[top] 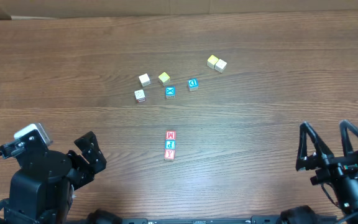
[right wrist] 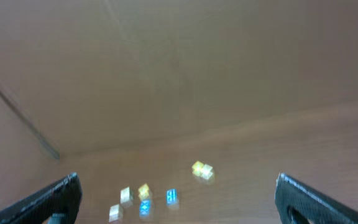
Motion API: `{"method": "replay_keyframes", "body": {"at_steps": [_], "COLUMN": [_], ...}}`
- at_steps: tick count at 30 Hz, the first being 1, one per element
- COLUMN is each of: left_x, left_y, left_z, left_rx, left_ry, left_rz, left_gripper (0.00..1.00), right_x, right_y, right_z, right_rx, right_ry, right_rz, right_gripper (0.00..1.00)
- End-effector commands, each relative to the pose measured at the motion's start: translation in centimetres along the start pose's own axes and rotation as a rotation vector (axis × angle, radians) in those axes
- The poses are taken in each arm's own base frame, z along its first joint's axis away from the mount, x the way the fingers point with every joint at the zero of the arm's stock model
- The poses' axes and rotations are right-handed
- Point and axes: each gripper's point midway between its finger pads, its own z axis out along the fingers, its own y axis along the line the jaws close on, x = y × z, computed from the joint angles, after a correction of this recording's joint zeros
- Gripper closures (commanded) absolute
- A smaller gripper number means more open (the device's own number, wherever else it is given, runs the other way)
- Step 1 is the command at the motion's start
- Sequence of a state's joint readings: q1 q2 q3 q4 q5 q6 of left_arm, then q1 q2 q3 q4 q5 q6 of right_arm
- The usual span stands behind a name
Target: Flip 3 blocks
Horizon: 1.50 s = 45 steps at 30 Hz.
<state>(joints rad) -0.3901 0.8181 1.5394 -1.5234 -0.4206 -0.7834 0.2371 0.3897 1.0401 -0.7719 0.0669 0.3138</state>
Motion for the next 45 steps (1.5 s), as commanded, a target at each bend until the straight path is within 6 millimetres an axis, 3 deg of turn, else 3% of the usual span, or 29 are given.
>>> {"method": "replay_keyframes", "body": {"at_steps": [1, 14, 21, 25, 32, 39, 45], "left_x": [-0.4, -0.4, -0.4, -0.4, -0.4, -0.4, -0.4], "left_y": [0.0, 0.0, 0.0, 0.0, 0.0, 0.0, 0.0], "left_z": [-0.4, -0.4, -0.4, -0.4, -0.4, -0.4, -0.4], "left_rx": [0.01, 0.01, 0.01, 0.01, 0.01, 0.01, 0.01], "left_ry": [-0.013, -0.013, -0.013, -0.013, -0.013, -0.013, -0.013], "left_rz": [-0.015, -0.015, -0.015, -0.015, -0.015, -0.015, -0.015], "left_gripper": [0.0, 0.0, 0.0, 0.0, 0.0, 0.0, 0.0], "right_x": [1.5, 7.9, 11.6, 12.6, 13.6, 19.4, 19.7], "right_y": [-1.0, -4.0, -5.6, -6.9, -8.4, -10.5, -9.8], "right_z": [0.7, 4.3, 6.0, 6.5, 6.9, 8.0, 8.1], "right_rx": [-0.002, -0.101, -0.098, -0.066, 0.005, 0.083, 0.039], "right_ry": [-0.06, -0.346, -0.338, -0.36, -0.319, -0.076, -0.056], "right_rz": [-0.012, -0.02, -0.015, -0.014, -0.06, -0.05, -0.147], "right_gripper": [0.0, 0.0, 0.0, 0.0, 0.0, 0.0, 0.0]}}
